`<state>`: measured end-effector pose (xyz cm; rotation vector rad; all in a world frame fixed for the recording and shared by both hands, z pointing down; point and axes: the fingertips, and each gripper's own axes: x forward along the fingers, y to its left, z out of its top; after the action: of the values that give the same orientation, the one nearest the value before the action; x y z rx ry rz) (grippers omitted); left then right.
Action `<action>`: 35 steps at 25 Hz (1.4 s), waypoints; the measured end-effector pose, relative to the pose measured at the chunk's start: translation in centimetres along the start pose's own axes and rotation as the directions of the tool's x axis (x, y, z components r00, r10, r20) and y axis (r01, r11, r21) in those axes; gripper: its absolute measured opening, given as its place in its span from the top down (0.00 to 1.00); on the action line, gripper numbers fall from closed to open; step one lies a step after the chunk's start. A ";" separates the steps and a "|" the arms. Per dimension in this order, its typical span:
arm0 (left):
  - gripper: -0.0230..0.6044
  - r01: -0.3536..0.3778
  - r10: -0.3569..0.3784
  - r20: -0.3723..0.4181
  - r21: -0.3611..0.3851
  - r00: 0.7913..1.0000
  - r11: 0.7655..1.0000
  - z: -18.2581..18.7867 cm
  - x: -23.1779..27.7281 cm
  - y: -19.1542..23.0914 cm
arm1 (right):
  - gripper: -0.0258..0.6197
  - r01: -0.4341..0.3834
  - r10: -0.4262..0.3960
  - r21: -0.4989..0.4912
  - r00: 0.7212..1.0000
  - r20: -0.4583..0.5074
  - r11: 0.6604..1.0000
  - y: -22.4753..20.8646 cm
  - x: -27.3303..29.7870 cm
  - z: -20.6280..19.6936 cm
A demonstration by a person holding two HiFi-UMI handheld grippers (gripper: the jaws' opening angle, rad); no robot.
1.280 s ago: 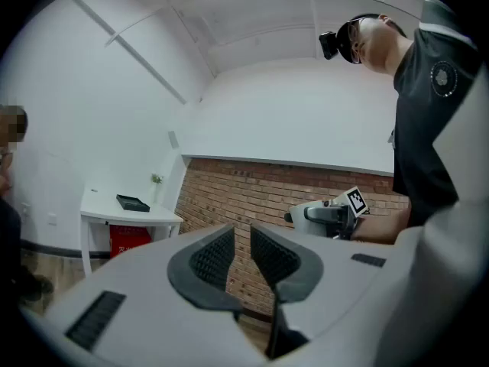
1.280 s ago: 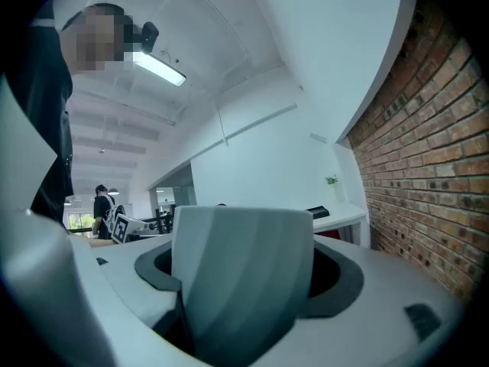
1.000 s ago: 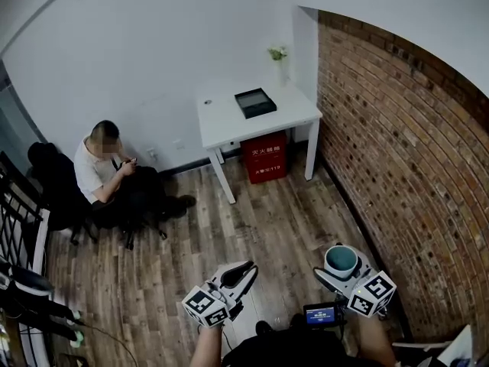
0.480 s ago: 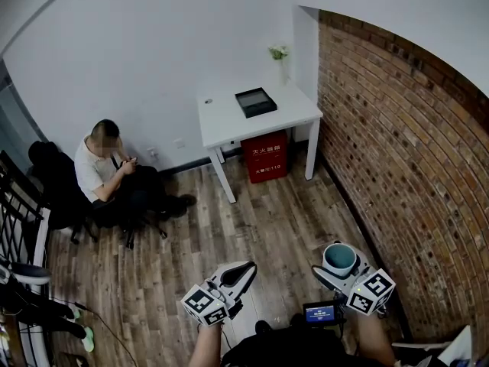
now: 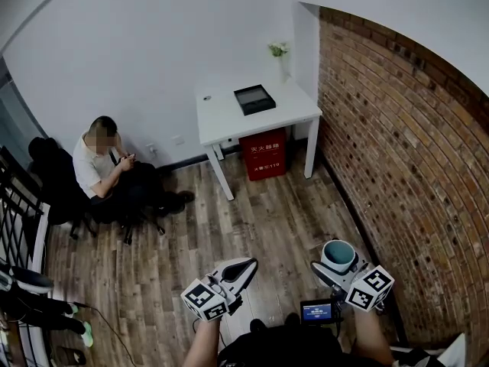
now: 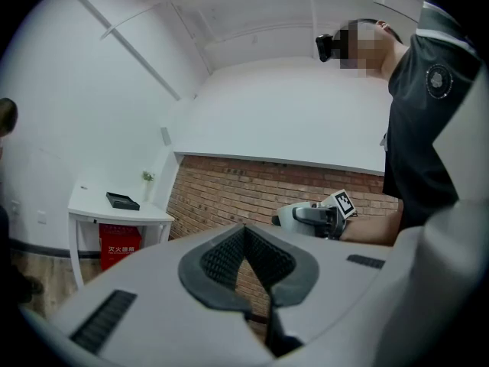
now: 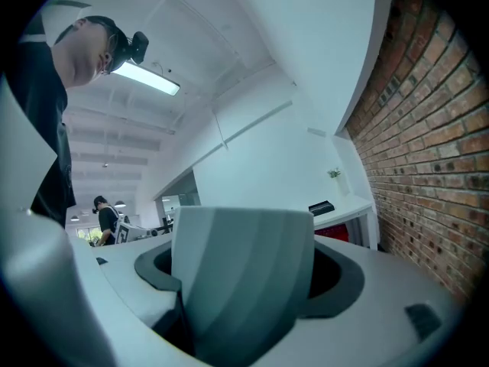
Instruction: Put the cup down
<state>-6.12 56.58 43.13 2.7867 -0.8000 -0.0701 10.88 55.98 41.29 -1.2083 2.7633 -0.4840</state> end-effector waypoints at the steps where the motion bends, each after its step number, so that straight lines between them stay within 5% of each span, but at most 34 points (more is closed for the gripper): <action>1: 0.95 0.004 -0.004 -0.004 0.002 1.000 1.000 0.0 0.6 0.0 | 0.33 -0.003 0.003 0.006 1.000 0.002 1.000 -0.5 0.0 0.1; 21: 0.95 0.017 -0.017 -0.043 0.001 0.999 1.000 -0.4 9.2 4.0 | 0.33 -0.083 0.085 0.060 0.996 -0.024 0.995 -9.0 4.6 0.6; 30: 0.95 -0.005 0.005 -0.021 -0.032 1.000 0.999 0.2 14.3 16.9 | 0.33 -0.018 0.020 0.072 0.999 -0.036 0.997 -16.1 13.5 1.3; 35: 0.95 0.015 -0.014 -0.031 0.019 0.999 1.000 3.6 17.7 25.7 | 0.33 0.003 -0.002 0.053 1.000 -0.027 0.999 -20.2 22.7 4.8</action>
<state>-4.73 25.35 46.23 2.8050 -0.7769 -0.0213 10.48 25.36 44.27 -1.2026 2.7530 -0.5748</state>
